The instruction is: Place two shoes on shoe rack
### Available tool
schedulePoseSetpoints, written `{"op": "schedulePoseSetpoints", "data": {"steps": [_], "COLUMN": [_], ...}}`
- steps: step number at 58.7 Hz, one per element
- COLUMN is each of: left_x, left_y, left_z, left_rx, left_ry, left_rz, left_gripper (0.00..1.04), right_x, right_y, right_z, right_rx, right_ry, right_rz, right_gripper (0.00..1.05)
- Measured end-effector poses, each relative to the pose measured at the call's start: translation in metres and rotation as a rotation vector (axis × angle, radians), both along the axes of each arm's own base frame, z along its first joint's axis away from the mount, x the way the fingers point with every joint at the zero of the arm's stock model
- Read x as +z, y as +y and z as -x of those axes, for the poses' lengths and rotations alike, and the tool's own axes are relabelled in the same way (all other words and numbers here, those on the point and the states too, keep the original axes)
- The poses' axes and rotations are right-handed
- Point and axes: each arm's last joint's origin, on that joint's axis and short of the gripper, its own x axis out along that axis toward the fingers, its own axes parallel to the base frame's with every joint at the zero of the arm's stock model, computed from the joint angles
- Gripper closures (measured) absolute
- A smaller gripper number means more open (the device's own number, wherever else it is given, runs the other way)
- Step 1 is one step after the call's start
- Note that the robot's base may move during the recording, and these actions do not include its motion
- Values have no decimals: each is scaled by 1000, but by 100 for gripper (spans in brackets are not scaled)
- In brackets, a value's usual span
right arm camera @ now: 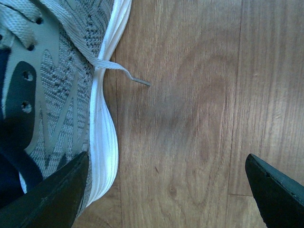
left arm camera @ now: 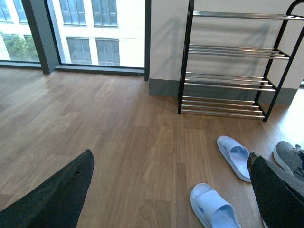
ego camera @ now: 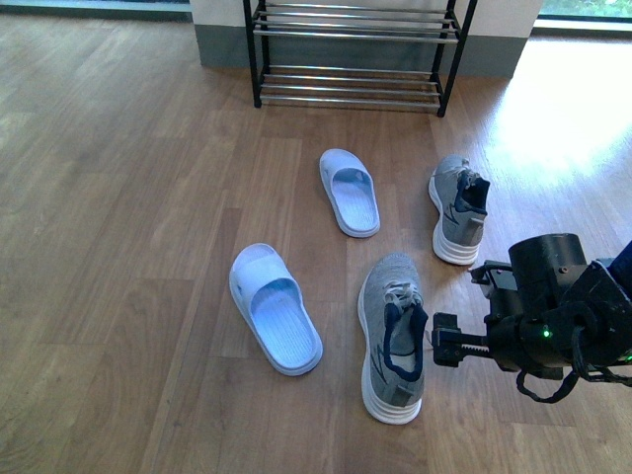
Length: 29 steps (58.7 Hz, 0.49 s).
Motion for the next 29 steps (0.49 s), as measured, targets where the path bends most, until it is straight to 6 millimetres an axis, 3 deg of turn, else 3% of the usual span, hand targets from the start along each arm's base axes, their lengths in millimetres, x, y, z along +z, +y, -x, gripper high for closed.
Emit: {"op": "schedulePoseSetpoints", "data": {"steps": [20, 29], "left_x": [0, 0], "left_y": [0, 0], "left_z": [0, 0], "left_rx": [0, 0], "left_ry": [0, 0], "left_rz": [0, 0], "left_gripper": [9, 9], "right_x": [-11, 8], "right_y": [0, 1], "right_z": [-10, -4], "right_rx": [-14, -26], "right_ry": [14, -29], "right_rz": [-27, -52], "right_gripper": [9, 9]}}
